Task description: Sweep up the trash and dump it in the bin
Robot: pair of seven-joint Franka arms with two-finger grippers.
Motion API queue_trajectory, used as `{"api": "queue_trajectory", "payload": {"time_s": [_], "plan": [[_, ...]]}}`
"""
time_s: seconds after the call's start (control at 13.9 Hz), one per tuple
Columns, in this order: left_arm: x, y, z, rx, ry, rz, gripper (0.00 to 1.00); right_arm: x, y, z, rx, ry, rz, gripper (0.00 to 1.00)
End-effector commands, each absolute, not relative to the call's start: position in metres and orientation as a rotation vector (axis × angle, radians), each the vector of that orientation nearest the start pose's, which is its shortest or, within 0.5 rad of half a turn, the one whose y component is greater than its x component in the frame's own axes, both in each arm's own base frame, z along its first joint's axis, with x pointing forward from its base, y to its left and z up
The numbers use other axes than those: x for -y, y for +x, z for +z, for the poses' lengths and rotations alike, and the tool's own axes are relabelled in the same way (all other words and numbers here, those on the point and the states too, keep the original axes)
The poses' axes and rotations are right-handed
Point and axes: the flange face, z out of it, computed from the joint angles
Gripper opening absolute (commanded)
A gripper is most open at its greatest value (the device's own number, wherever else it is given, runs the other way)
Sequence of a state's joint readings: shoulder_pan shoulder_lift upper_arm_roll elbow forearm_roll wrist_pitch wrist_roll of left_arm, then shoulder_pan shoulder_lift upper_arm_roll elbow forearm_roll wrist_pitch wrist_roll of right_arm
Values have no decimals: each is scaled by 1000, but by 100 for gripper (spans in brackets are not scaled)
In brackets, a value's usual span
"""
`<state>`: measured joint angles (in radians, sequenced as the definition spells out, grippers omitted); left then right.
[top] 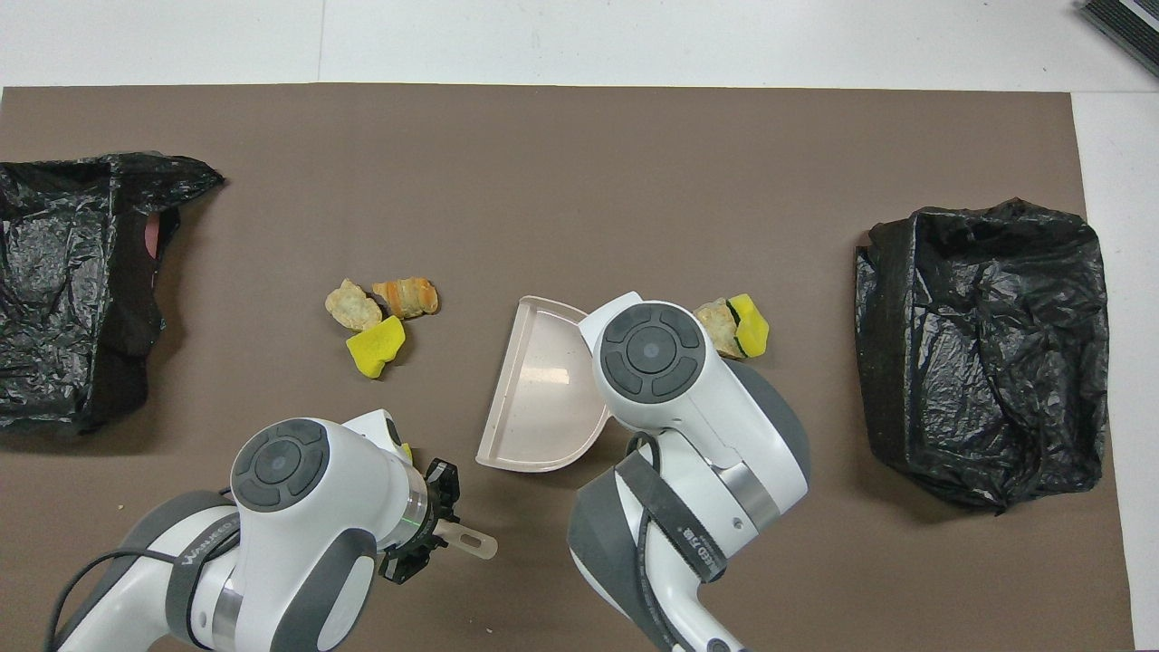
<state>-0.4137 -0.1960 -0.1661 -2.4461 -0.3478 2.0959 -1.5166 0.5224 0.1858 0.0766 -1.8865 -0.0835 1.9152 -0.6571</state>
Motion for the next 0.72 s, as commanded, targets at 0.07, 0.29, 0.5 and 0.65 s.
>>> {"api": "queue_trajectory", "payload": {"time_s": [0.07,0.29,0.5,0.65], "plan": [[248,407,362,1798,-2650,425,0,-334,490,377,1856,-2577,228,0],[225,458,372,1702,-2775,385,0,-343,488,381,1724,-2660,188,0],[221,473,378,1229,-3013,296,0,-347,487,382,1693,-2655,169,0],[211,467,376,835,-3121,360,0,-349,485,383,1642,-2690,174,0]]}}
